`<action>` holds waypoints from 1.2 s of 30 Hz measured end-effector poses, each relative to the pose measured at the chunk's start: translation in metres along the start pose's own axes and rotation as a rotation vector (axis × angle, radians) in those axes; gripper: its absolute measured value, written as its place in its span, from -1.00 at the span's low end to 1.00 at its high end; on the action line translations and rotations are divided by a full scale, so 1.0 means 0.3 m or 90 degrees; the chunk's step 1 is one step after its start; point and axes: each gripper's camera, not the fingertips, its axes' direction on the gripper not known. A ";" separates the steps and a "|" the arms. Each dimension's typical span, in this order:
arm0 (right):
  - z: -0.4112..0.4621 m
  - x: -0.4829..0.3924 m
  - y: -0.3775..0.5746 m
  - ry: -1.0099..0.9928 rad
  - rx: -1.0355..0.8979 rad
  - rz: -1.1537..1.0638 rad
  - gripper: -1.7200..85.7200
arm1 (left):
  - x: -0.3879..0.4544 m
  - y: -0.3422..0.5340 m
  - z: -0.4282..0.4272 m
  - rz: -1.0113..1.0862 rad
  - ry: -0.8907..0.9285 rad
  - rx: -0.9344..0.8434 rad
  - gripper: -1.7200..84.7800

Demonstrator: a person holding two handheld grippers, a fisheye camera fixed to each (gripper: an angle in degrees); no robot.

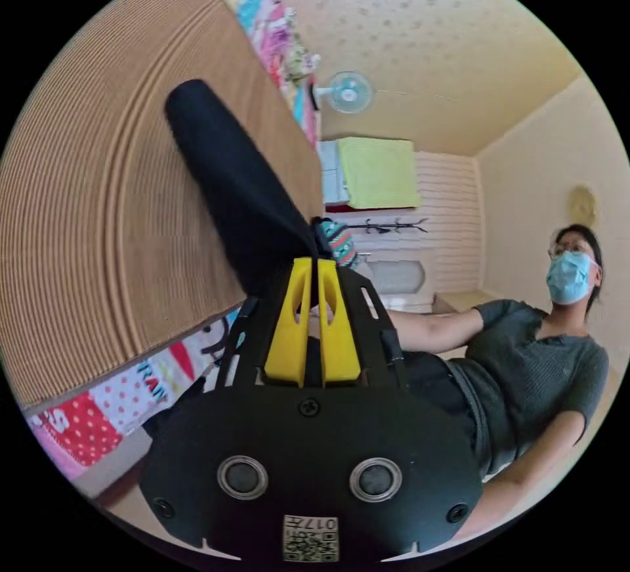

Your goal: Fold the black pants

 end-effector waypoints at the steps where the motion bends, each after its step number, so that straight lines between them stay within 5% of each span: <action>1: 0.019 -0.002 0.020 -0.060 -0.007 0.011 -0.95 | 0.050 -0.031 0.034 0.038 0.005 -0.012 -0.97; 6: 0.067 -0.021 0.073 -0.331 -0.104 -0.006 -0.95 | 0.105 -0.156 0.305 0.122 0.014 -0.078 -0.98; 10: -0.107 0.096 0.150 -0.483 -0.022 0.067 -0.95 | 0.064 -0.206 0.628 0.164 -0.032 -0.189 -0.97; 15: -0.463 0.323 0.266 -0.274 0.007 0.174 -0.95 | -0.072 -0.137 0.908 0.143 -0.038 -0.349 -0.97; 19: -0.770 0.456 0.384 -0.103 -0.001 0.223 -0.95 | -0.224 -0.084 0.821 0.103 -0.264 -0.290 -0.85; 26: -0.959 0.394 0.433 -0.199 0.000 0.164 -0.95 | -0.712 -0.123 0.403 -0.157 -0.445 -0.106 -0.58; 31: -0.952 0.280 0.449 -0.285 0.051 0.159 -0.95 | -1.091 -0.049 0.371 -0.453 -0.247 -0.015 -0.60; 36: -1.033 0.234 0.547 -0.283 0.164 0.165 -0.94 | -0.975 -0.110 0.648 -0.422 -0.323 -0.121 -0.65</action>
